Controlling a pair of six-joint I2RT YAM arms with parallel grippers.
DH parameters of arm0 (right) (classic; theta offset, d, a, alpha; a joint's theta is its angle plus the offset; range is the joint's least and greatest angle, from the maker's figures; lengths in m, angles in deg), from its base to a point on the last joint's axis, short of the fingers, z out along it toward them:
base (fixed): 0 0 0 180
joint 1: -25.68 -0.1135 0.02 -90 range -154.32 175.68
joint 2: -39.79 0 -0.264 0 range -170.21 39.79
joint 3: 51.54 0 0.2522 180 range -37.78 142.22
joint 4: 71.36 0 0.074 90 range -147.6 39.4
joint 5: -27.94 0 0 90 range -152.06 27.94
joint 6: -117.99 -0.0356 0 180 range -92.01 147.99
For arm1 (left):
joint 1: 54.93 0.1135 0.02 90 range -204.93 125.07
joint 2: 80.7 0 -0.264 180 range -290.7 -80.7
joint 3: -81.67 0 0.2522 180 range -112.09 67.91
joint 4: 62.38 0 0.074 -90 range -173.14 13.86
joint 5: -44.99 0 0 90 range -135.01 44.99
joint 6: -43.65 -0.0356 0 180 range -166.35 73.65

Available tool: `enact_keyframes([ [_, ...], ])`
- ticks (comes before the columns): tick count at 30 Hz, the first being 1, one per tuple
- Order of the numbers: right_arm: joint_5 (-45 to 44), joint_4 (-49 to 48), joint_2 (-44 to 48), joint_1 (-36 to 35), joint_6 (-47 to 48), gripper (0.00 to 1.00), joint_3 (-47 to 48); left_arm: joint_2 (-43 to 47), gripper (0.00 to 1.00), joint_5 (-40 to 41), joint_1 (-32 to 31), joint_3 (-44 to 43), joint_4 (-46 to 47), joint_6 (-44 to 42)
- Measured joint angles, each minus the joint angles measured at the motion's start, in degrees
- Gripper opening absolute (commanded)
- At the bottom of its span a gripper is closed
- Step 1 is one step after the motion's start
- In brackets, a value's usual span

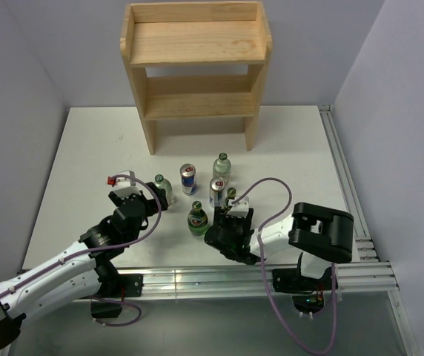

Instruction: Place and organize the beverage onto the shelf

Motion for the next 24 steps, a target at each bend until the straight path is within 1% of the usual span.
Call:
enact_keyframes([
  [3,-1.9,15.3,2.9,-1.6,-7.9,0.00,3.3,0.1,0.97,0.1,0.0,0.0,0.0,0.0],
  [7,-4.4,40.5,4.6,-5.6,-22.9,0.00,13.6,0.1,0.97,0.1,0.0,0.0,0.0,0.0],
  [9,-6.0,54.6,4.6,-8.0,-32.1,0.00,20.6,0.1,0.97,0.3,0.0,0.0,0.0,0.0],
  [11,-7.1,69.9,4.2,-10.1,-43.6,0.00,27.6,0.1,0.97,0.4,0.0,0.0,0.0,0.0],
  [13,-9.4,81.9,3.5,-12.1,-52.7,0.00,33.4,0.1,0.97,0.5,0.0,0.0,0.0,0.0],
  [16,-10.7,91.3,3.7,-14.0,-59.1,0.00,37.2,0.1,0.97,0.5,0.0,0.0,-0.1,0.0],
  [18,-11.1,95.0,4.5,-14.3,-60.2,0.00,37.9,0.2,0.97,0.7,0.0,0.0,-0.1,0.0],
  [21,-11.0,98.2,8.0,-14.3,-60.4,0.00,37.9,0.6,0.97,0.9,0.0,0.0,-0.1,0.0],
  [24,-10.5,101.2,12.7,-13.6,-57.3,0.00,41.5,1.0,0.97,0.9,0.0,0.0,-0.1,0.0],
])
